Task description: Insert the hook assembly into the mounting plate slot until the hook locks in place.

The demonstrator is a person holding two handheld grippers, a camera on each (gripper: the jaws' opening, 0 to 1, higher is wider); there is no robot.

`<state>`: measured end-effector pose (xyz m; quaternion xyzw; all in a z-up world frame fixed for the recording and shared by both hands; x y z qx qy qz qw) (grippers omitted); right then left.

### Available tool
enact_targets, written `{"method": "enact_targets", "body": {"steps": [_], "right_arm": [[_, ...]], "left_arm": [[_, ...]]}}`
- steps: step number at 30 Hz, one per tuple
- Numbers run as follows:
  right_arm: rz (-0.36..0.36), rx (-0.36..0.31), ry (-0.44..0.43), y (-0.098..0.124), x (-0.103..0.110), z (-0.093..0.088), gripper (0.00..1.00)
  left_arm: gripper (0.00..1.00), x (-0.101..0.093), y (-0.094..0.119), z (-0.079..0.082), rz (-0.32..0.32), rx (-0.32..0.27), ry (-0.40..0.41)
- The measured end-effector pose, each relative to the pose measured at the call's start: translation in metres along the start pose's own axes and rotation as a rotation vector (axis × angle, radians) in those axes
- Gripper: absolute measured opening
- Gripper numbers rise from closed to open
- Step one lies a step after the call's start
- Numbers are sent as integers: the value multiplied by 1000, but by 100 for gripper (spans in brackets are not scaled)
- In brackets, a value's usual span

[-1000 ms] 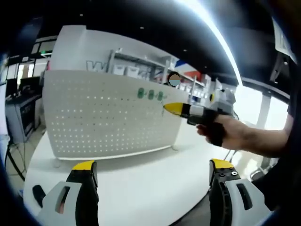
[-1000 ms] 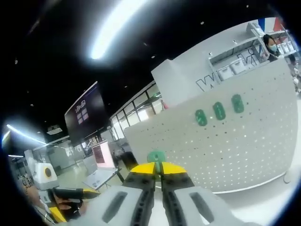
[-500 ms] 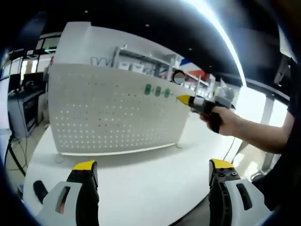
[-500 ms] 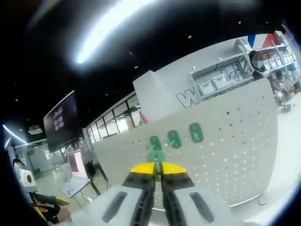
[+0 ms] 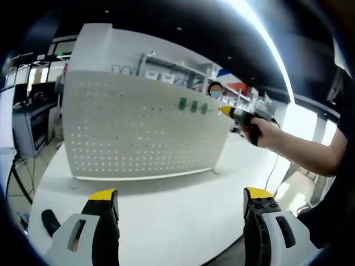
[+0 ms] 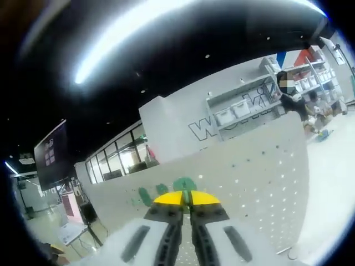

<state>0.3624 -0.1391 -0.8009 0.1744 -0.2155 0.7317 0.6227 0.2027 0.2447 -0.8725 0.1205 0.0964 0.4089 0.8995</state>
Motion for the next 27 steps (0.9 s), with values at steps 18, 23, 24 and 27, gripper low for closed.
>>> {"method": "enact_targets", "body": {"steps": [18, 23, 24, 27], "right_arm": [[-40, -24, 91, -31, -29, 13, 1], [-43, -26, 140, -34, -29, 9, 1], [-47, -29, 145, -35, -29, 8, 1], [-60, -36, 152, -36, -31, 7, 1]], "left_arm": [[89, 9, 7, -6, 41, 10, 49], [88, 10, 7, -7, 39, -3, 89], [87, 10, 7, -7, 39, 1, 87], [86, 11, 7, -7, 43, 8, 79]]}}
Point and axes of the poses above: the point that each gripper's makers call its tool centre point, and the gripper's own axes: y roughly backward along the fingers, x roughly to its left, z roughly out of its top, the point moved 8 cm from there along y, roughly backward along the fingers, and after that the axes turned 11 degrees about -y, right-handed, at the moved point
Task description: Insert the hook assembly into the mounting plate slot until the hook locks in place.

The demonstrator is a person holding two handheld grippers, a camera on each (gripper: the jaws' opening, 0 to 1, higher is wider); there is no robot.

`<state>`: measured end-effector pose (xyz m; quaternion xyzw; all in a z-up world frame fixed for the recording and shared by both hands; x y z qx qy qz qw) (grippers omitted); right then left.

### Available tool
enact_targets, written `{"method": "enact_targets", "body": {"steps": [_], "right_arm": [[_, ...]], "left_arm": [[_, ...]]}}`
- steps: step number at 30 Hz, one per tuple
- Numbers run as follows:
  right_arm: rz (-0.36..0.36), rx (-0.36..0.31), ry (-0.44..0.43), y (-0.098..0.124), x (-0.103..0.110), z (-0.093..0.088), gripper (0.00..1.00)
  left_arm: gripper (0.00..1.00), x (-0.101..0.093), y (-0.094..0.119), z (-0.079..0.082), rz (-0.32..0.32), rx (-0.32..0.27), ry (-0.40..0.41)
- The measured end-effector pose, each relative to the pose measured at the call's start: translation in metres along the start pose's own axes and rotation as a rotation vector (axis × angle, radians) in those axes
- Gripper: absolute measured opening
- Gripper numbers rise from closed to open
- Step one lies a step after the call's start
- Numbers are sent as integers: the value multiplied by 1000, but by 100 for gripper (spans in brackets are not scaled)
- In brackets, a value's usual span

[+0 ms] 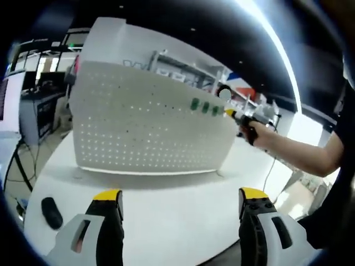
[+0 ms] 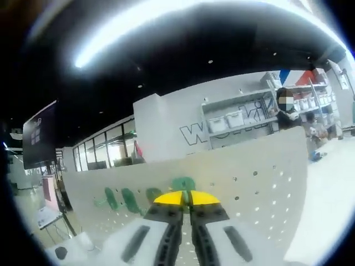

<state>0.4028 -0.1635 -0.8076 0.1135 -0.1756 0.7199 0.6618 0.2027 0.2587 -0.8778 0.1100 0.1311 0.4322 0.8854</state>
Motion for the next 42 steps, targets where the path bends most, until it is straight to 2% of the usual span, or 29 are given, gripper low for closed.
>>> {"method": "enact_targets", "body": {"steps": [16, 24, 27, 42], "right_arm": [[1, -94, 35, -1, 0, -9, 1], [-14, -108, 53, 2, 1, -10, 1], [-18, -113, 26, 2, -1, -10, 1], [-34, -137, 27, 1, 0, -17, 1]], "left_arm": [[84, 5, 0, 3, 10, 1, 8], [84, 7, 1, 2, 11, 7, 5], [85, 8, 0, 3, 15, 4, 3], [85, 7, 2, -1, 18, 4, 15]]}}
Point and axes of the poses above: the point that each gripper's makers call its tool centre point, and the gripper's own axes: y roughly backward along the fingers, x roughly to its left, z roughly out of its top, the point moved 8 cm from there along y, roughly backward along the fingers, and after that the axes turned 11 degrees about -y, right-handed, at the moved point
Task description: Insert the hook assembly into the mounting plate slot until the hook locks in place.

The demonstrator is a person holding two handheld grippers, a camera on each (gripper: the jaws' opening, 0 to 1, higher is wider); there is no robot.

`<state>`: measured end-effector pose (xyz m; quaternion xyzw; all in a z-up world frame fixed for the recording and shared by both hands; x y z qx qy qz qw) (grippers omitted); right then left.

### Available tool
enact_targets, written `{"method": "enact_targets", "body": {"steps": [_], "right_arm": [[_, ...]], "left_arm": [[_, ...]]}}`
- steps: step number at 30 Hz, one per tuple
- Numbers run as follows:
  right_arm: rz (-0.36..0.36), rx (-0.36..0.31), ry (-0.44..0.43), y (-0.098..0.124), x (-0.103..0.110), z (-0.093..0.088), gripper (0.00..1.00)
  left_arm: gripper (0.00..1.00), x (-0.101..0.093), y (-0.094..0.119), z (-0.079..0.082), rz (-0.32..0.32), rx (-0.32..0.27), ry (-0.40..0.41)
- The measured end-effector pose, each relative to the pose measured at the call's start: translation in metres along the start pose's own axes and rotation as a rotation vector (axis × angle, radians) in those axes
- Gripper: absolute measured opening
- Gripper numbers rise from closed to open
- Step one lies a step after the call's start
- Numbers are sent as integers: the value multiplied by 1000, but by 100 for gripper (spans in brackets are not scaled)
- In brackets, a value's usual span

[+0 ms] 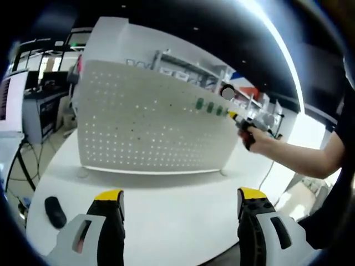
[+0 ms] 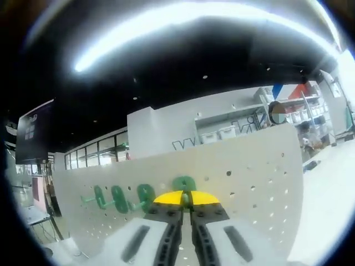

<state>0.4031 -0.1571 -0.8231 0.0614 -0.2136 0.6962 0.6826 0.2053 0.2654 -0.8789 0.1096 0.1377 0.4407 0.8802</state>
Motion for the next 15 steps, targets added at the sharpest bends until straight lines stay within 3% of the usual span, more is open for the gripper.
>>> {"method": "enact_targets", "body": {"steps": [4, 7, 9, 15], "right_arm": [[-36, 90, 8, 4, -3, -11, 0], [-30, 64, 8, 4, -3, -8, 0], [-29, 88, 37, 3, -2, -6, 0], [-23, 107, 8, 3, -2, -8, 6]], "left_arm": [[85, -1, 0, 0, -3, -4, 1], [85, -1, 2, 0, 2, -7, 1], [85, 1, 4, -1, 7, -9, 3], [85, 1, 4, -3, 10, -2, 4]]}}
Point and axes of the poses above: the point that each gripper's makers call its tool centre point, and the gripper's own axes: y roughly backward along the fingers, x roughly to its left, z roughly out of its top, the point moved 8 cm from there along y, roughly backward along the fingers, and after that the axes turned 11 degrees about -y, right-handed, at the moved point
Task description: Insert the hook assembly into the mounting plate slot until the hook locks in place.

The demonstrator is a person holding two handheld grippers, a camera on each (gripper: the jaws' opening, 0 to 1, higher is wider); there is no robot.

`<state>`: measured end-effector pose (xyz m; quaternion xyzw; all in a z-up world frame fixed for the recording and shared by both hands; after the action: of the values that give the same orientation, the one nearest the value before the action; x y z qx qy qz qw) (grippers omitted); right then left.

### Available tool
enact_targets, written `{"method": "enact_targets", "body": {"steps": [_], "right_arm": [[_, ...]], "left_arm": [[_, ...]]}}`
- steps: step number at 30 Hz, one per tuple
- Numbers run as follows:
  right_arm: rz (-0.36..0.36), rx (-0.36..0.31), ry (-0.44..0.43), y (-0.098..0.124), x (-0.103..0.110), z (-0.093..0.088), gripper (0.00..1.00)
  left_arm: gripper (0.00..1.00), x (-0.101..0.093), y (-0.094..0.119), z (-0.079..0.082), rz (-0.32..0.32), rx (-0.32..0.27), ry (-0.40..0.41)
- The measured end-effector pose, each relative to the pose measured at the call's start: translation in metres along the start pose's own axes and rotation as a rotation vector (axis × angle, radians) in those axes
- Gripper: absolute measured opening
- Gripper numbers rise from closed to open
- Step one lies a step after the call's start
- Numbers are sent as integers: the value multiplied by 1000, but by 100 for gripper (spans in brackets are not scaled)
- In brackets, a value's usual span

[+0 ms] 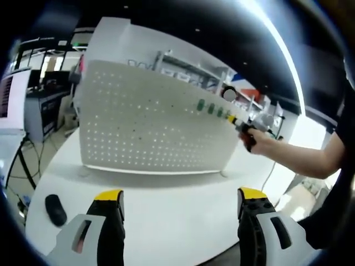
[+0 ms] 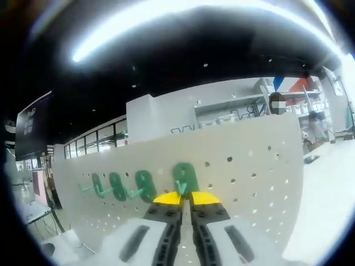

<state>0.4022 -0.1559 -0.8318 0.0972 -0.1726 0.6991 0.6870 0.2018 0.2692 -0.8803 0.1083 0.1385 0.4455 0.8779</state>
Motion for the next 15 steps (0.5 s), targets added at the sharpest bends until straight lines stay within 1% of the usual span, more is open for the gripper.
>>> {"method": "enact_targets", "body": {"steps": [2, 6, 10, 13, 15], "right_arm": [[-9, 1, 0, 1, -1, 0, 9], [-10, 24, -7, 5, -3, -2, 10], [-11, 38, 5, 12, -4, -3, 12], [-1, 52, 31, 20, -2, -2, 12], [5, 54, 33, 23, -2, -1, 14]], "left_arm": [[86, -1, -1, 0, -5, 0, -3], [89, -2, -1, 0, -7, 2, -9], [90, -1, 0, 0, -3, 0, -4], [91, 0, 2, 1, 1, -2, -7], [92, 0, 2, 2, 0, -5, -6]]}}
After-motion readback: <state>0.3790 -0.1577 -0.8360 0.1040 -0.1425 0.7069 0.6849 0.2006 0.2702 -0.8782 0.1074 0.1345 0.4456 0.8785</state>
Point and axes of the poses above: the point that each gripper's makers call its tool centre point, and the gripper's own axes: y roughly backward along the fingers, x roughly to its left, z roughly out of its top, the point moved 8 cm from there along y, roughly backward along the fingers, and after that the axes turned 11 degrees about -y, right-handed, at the moved point
